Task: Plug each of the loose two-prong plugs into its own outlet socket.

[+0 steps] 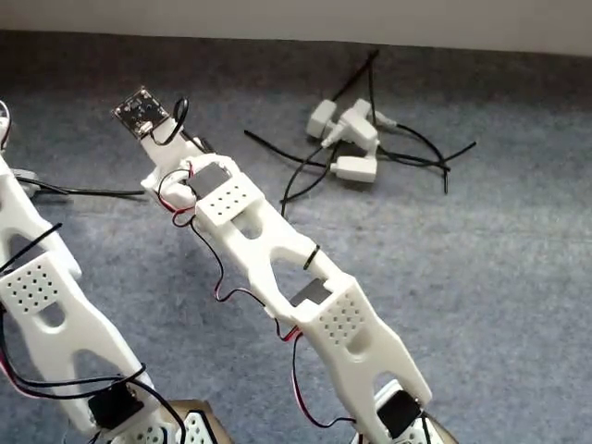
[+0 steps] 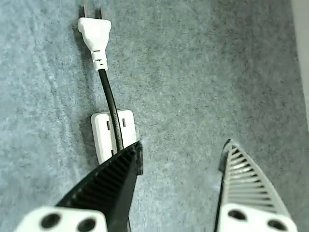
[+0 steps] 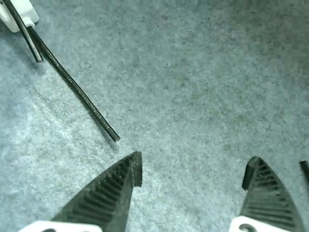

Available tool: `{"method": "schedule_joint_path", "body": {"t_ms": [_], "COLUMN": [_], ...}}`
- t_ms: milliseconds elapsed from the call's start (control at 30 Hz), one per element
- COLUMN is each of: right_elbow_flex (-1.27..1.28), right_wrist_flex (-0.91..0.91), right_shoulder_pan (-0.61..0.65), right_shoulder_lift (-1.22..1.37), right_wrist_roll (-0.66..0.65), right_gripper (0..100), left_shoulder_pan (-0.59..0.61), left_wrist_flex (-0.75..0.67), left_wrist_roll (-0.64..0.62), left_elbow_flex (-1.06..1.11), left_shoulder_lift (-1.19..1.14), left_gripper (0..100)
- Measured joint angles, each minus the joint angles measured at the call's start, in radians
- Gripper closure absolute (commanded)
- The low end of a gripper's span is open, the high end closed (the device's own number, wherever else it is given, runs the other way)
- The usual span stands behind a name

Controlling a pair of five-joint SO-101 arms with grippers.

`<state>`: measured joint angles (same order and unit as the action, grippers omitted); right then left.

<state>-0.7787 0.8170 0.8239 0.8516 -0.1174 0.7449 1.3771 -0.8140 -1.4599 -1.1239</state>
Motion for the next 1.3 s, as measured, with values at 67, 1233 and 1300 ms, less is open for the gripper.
{"method": "schedule_joint_path", "body": {"t_ms": [67,1233,1300], "right_elbow_flex": [-0.002,0.000,0.000], "right_wrist_flex": [-0.005,-0.008,-0.008], "right_shoulder_pan": [0.000,0.000,0.000], "right_shoulder_lift": [0.029,0.098,0.098], "right_wrist_roll": [0.000,0.000,0.000], "right_gripper": [67.1,67.1,67.1], "left_shoulder_pan": [0.000,-0.009,-0.009], "left_wrist_flex": [0.069,-0.330,-0.333], "left_wrist_roll": [0.011,0.015,0.015], "left_elbow_flex": [-0.026,0.453,0.473], "left_shoulder_lift": [0.002,0.005,0.009], "left_gripper": [73,85,86]}}
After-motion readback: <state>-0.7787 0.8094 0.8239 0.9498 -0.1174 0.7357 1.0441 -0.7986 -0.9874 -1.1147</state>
